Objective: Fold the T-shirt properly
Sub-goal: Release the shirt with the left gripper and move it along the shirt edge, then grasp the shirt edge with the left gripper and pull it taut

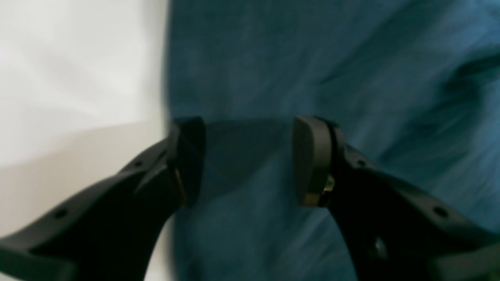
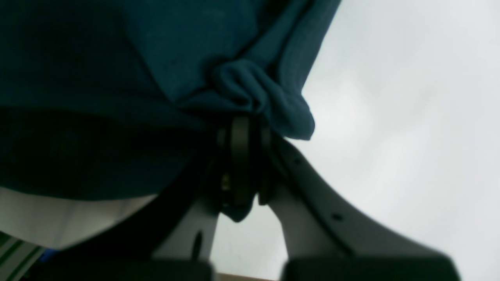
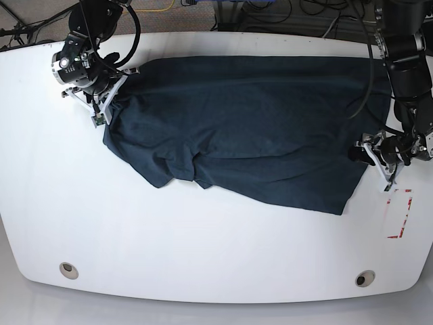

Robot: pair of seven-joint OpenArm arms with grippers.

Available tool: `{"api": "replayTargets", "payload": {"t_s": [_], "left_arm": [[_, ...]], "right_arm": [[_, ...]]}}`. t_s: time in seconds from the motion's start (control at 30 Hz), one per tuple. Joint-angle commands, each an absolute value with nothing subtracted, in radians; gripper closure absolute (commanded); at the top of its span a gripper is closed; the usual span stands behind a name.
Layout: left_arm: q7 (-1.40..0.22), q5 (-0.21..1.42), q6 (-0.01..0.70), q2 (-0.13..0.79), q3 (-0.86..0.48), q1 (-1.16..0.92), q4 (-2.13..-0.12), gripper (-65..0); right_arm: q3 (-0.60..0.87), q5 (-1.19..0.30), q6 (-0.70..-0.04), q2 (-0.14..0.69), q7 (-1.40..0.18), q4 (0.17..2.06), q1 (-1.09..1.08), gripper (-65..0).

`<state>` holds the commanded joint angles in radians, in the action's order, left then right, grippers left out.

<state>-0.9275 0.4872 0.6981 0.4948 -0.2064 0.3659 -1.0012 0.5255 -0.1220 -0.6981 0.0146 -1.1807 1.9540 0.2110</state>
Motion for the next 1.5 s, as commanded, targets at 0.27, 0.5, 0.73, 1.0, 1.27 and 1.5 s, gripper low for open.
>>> {"api": "replayTargets", "payload": {"t_s": [0.27,0.5,0.73,1.0,1.27,1.5], "left_arm": [[-0.917,0.486,0.698,0.499,-0.205,0.361,-1.004,-32.5],[-0.881,0.484,0.684,0.496,-0.2,0.358,-0.961,-32.9],[-0.837,0.484,0.674,0.499,-0.199,0.358,-0.905,-32.9],[-0.84,0.406,0.682,0.489,-0.199,0.358,-0.905,-32.9],[-0.865,0.401,0.69,0.449,-0.199,0.36,-0.911,-32.5],[-0.866,0.401,0.693,0.447,-0.199,0.36,-0.911,-32.5]], "right_arm": [[0.526,-0.122,-0.698,0.013,-1.181,1.954,0.211,0.0],[0.526,-0.122,-0.698,0.013,-1.181,1.954,0.197,0.0],[0.526,-0.122,-0.698,0.013,-1.181,1.954,0.196,0.0],[0.526,-0.122,-0.698,0.013,-1.181,1.954,0.194,0.0],[0.526,-0.122,-0.698,0.013,-1.181,1.952,0.194,0.0],[0.526,-0.122,-0.698,0.013,-1.181,1.952,0.194,0.0]]}}
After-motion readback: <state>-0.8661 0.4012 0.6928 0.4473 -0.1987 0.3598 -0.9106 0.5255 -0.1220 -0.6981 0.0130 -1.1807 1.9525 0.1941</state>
